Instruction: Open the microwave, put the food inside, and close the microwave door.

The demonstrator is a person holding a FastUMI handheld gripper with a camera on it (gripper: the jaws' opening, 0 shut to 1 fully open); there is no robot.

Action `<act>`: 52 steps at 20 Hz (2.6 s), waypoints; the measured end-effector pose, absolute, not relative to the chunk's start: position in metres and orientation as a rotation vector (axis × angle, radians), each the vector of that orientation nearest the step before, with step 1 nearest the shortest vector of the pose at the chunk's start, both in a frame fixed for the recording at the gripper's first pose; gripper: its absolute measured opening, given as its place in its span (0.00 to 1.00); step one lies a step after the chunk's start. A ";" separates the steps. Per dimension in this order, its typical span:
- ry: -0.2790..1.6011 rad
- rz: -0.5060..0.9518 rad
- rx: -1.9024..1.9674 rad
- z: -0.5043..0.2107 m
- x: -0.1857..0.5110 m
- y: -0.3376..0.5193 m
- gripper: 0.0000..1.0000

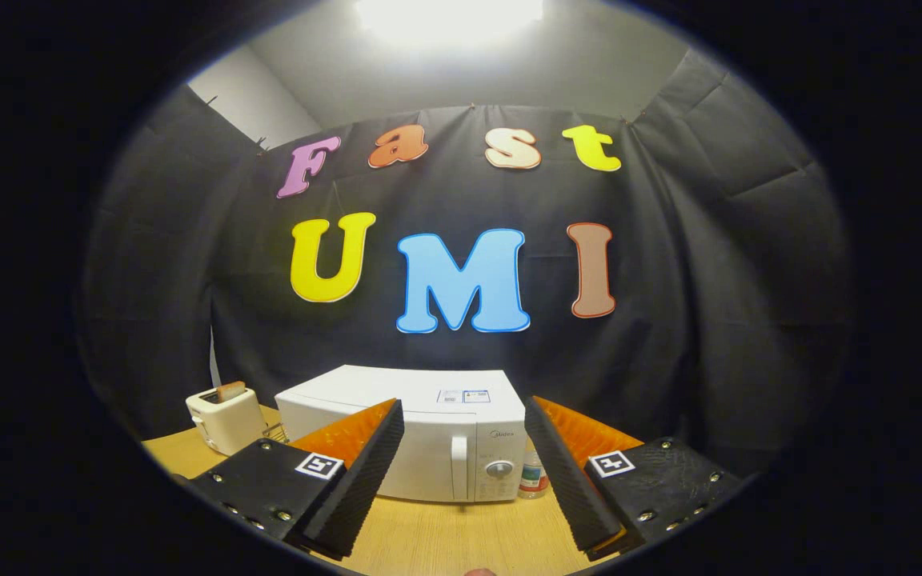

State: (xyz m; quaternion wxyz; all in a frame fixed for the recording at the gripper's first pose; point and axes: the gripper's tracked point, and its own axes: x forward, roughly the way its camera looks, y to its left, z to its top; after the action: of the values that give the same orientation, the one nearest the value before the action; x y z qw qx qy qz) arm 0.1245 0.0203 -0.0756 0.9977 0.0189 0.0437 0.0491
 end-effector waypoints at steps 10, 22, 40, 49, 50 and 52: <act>0.184 0.128 -0.005 -0.140 0.185 0.027 0.96; 0.352 0.159 -0.065 -0.235 0.236 0.047 0.96; 0.532 0.122 -0.019 -0.299 0.255 0.054 0.19; 0.542 0.205 -0.039 -0.288 0.199 0.062 0.11; 0.551 0.216 -0.020 -0.287 0.185 0.065 0.11; 0.559 0.245 -0.009 -0.283 0.160 0.074 0.10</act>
State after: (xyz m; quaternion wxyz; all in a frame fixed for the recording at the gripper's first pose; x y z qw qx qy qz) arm 0.1603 0.0735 -0.2833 0.9538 -0.0042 0.2753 0.1205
